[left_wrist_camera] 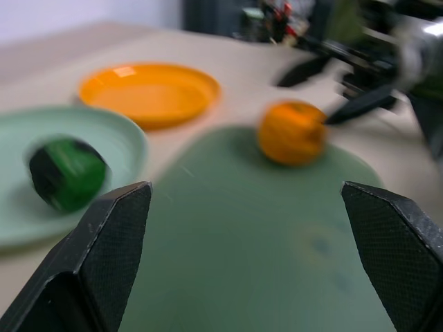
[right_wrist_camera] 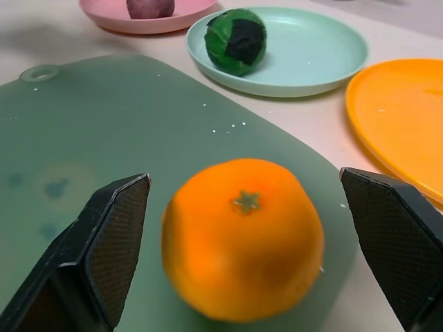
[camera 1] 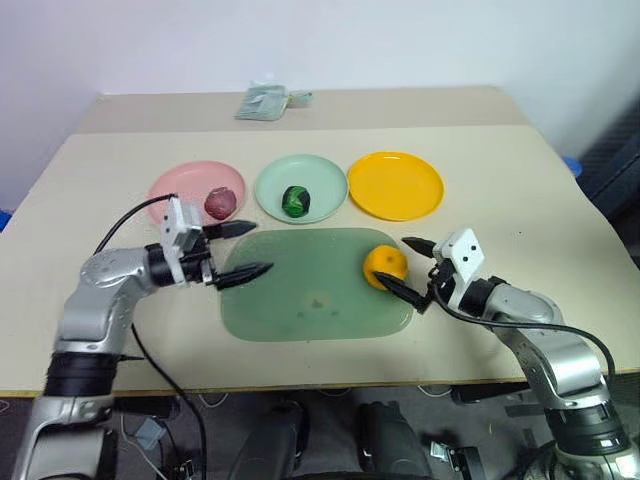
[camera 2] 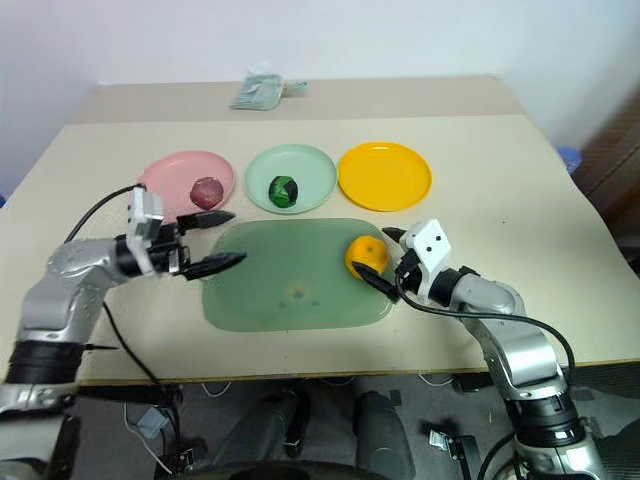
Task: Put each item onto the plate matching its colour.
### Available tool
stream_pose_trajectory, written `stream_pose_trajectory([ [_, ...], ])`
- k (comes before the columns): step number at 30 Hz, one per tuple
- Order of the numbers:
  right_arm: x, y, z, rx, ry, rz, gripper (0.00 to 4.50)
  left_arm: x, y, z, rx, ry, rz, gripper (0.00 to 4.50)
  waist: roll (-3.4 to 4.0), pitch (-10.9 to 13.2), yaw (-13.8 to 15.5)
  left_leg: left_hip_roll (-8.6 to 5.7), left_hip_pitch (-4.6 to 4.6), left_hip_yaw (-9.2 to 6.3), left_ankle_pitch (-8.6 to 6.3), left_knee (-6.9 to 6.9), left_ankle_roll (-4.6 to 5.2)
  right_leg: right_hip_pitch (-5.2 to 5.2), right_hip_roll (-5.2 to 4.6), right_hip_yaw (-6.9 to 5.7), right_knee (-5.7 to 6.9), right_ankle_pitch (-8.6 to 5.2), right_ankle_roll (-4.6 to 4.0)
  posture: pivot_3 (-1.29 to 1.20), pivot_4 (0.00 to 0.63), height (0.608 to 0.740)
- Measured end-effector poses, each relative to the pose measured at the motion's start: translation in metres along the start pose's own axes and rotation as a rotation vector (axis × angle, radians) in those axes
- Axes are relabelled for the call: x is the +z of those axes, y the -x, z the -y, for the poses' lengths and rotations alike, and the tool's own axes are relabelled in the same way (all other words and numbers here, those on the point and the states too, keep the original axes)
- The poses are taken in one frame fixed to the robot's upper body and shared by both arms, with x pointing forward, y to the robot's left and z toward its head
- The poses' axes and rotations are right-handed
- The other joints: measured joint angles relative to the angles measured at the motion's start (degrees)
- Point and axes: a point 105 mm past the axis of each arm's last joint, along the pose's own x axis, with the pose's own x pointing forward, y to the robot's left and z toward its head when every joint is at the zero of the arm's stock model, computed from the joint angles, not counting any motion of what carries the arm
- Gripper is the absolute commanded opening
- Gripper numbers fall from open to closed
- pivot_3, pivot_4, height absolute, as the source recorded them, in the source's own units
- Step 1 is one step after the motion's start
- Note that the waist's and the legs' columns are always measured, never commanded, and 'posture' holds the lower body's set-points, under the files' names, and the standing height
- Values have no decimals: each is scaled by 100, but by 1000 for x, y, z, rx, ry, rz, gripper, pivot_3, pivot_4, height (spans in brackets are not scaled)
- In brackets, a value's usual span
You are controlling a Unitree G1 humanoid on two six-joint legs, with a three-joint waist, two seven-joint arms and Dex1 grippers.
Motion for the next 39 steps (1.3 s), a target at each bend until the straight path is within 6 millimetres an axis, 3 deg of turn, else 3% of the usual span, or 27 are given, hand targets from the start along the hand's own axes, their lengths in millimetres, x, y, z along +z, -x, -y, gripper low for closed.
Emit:
stream_pose_trajectory([
  [11,-17,-16,2,58,-32,-29,4500,2,0,24,3,0,13,4467,5,1,-22,2,0,1,0,-6,-1,2,2,1,1,0,0,0,150,740],
  [15,-17,-21,4,70,-44,-23,3347,4,0,24,27,0,18,4500,5,1,-12,2,0,0,0,-3,-2,2,2,1,1,0,0,0,150,740],
  [19,-7,-30,8,82,-28,12,3282,4,0,22,85,3,21,4500,9,3,-23,2,0,1,1,-3,-2,2,2,1,2,1,0,0,150,740],
  [25,46,-61,43,13,70,130,3282,8,-4,17,195,0,44,4500,14,6,-50,6,0,2,3,-9,-7,-3,9,2,2,4,-4,0,150,740],
  [27,54,-70,54,-19,90,144,3282,7,-2,15,239,3,37,4500,14,6,-30,6,1,3,4,-11,-7,-3,10,2,2,5,-4,0,150,740],
  [31,63,-100,106,-199,83,83,3282,4,-2,5,394,-98,-25,4500,18,11,-76,5,1,13,13,-15,-18,-5,13,10,2,16,-18,0,150,740],
  [33,73,-107,118,-250,95,82,3282,7,-2,4,425,-137,-1,4500,17,10,-72,15,2,10,29,-24,-48,-8,23,10,-1,15,-19,0,150,740],
  [35,71,-112,121,-278,96,63,3282,9,-1,3,448,-158,24,4500,14,8,-84,17,2,12,34,-40,-56,-13,23,12,-4,15,-20,0,150,740],
  [37,49,-114,121,-302,60,-1,3282,7,4,4,482,-159,37,4500,15,9,-120,17,2,12,35,-46,-57,-17,23,14,-4,15,-21,0,150,740],
  [39,31,-113,121,-320,22,-57,4298,1,11,5,521,-147,28,4500,18,11,-169,16,2,16,35,-48,-57,-20,24,23,-3,15,-20,0,150,740],
])
